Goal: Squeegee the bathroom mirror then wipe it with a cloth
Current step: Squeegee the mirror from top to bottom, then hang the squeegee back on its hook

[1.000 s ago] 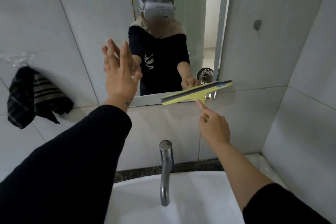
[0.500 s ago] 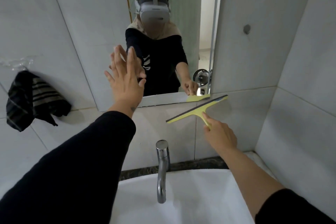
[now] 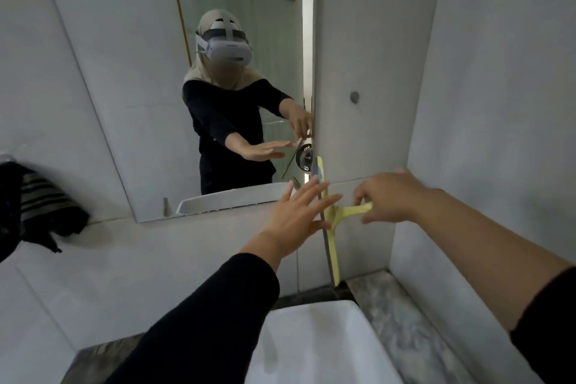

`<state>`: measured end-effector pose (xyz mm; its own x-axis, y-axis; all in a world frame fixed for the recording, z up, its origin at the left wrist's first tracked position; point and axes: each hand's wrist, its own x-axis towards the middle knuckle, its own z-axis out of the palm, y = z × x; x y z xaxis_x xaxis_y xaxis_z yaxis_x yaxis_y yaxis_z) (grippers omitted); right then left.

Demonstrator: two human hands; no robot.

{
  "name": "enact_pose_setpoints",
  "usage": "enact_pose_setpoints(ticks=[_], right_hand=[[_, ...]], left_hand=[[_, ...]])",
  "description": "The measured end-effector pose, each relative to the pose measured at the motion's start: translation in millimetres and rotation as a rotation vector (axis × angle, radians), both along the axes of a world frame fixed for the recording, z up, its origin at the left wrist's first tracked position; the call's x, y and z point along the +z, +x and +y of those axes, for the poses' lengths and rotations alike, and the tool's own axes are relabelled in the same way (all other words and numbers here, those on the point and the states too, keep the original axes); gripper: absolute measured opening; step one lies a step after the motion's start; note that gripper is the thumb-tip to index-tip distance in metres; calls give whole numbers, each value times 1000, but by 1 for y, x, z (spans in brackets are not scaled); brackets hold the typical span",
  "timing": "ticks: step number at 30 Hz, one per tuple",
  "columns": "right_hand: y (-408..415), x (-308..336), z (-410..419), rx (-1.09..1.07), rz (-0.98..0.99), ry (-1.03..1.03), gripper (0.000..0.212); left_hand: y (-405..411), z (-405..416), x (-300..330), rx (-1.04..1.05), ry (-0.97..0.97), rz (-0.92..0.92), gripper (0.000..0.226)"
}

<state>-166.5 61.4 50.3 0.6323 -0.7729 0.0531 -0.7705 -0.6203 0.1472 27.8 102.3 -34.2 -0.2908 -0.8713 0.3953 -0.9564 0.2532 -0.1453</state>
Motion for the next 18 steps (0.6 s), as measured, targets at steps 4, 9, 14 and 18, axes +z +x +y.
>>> enact_pose_setpoints(ticks=[4,9,14,18], right_hand=[[-9,33,2,25,29,-64,27],[-16,58,-4,-9,-79,-239,34],[-20,65,-26,-148,-582,-262,60],[8,55,-42,-391,-1090,86,78]], left_hand=[[-2,-6,15,-111,-208,-235,65],[-7,-12,38,-88,-393,-277,78],[-13,-15,34,68,-405,-192,87],[-26,-21,28,127,-433,-105,80]])
